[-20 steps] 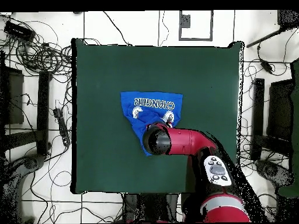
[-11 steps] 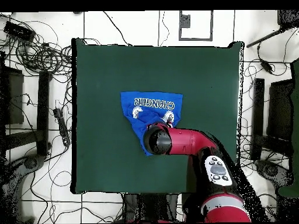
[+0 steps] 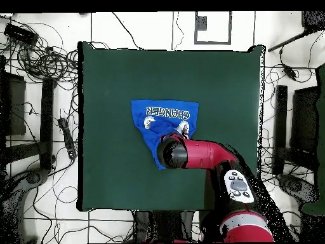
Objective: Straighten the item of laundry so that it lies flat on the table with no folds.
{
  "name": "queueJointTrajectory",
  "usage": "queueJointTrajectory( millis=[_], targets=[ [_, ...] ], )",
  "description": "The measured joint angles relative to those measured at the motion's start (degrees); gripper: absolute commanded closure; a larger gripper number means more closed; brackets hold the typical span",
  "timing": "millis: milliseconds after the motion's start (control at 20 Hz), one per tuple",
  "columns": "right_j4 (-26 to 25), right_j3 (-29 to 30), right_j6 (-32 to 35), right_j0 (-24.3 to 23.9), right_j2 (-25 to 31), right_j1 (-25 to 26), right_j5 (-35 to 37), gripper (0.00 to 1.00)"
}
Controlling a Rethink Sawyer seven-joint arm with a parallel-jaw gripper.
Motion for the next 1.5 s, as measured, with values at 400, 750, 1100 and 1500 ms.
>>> queueJointTrajectory(
  millis=[400,750,1100,1500],
  targets=[
    [0.0,0.0,0.0,-0.1,0.0,0.1,0.0,0.00],
    [0.0,-0.1,0.0,-0.2,0.0,0.4,0.0,0.00],
    [0.0,-0.1,0.0,-0.6,0.0,1.3,0.0,0.00],
    [0.0,-0.1,0.0,-1.7,0.0,1.2,0.0,0.00]
  ],
)
